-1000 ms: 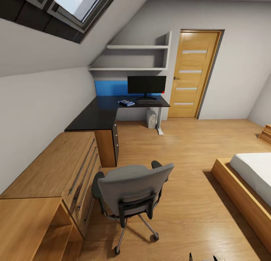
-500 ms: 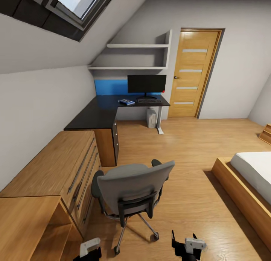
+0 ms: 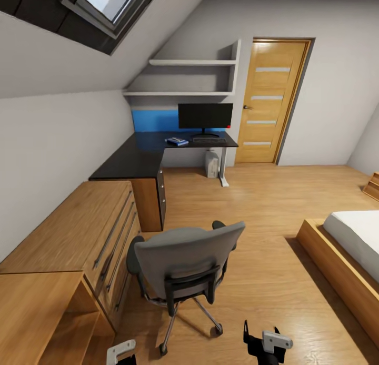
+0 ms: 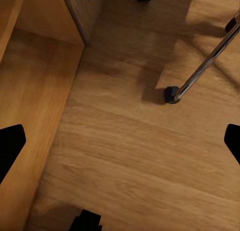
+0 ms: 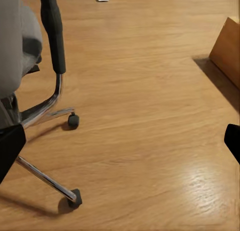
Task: In the bedroom, organize the workspace by keeping the computer under the desk, ensuring the monitor is on the desk, placing the keyboard on the desk next to the monitor, placing the mouse on the desk next to the keyboard, moving the folder from the swivel chair onto the desk next to the mouse, stacking the notebook on top of the folder with the pen on top of the notebook, and positioning the swivel chair next to the desk.
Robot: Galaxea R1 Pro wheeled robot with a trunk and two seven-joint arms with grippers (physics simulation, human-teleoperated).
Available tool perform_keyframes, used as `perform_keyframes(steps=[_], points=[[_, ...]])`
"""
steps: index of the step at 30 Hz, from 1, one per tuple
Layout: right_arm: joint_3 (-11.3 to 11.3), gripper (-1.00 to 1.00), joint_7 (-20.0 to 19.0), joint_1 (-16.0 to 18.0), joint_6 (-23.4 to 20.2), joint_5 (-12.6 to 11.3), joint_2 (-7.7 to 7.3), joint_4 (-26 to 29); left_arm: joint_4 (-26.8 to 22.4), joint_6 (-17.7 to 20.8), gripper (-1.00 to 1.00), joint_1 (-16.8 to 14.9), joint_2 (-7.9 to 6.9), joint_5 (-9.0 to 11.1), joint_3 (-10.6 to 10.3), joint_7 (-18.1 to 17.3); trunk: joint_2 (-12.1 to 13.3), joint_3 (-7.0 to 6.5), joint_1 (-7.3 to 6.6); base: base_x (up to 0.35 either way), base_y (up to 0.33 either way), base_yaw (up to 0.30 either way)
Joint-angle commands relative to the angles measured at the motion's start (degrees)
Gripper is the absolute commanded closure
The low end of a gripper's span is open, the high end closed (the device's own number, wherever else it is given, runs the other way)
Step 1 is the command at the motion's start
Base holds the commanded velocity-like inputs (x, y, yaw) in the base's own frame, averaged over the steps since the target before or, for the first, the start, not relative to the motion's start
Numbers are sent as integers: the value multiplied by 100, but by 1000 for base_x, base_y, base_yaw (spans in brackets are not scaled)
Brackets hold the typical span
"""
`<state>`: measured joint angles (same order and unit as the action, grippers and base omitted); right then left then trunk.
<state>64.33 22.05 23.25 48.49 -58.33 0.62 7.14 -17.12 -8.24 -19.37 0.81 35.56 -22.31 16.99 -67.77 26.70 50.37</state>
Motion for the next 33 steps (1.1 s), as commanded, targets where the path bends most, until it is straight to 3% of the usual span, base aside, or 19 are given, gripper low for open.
perform_keyframes(steps=[1, 6, 7, 15, 33], points=[[53, -100, 52, 4, 8, -9, 0, -37, 18, -108, -100, -5, 3, 52, -52, 32, -45, 24, 23, 0, 0, 0], [54, -100, 53, 4, 10, -11, -1, -58, 175, -446, -100, -5, 7, 51, -56, 38, -246, 114, 132, 0, 0, 0], [57, -100, 49, 4, 11, -8, 5, -64, 415, -791, -100, -6, 86, 46, -72, 49, -286, 133, 154, 0, 0, 142], [62, -100, 45, 4, -1, 9, 1, -71, 428, -809, -100, -6, 116, 34, -76, 50, -607, 301, 330, 0, 0, 171], [98, -100, 36, -4, -32, 49, -15, -277, 428, -811, -100, -6, 156, 36, -74, 56, -1328, 629, 725, 0, 0, 10]])
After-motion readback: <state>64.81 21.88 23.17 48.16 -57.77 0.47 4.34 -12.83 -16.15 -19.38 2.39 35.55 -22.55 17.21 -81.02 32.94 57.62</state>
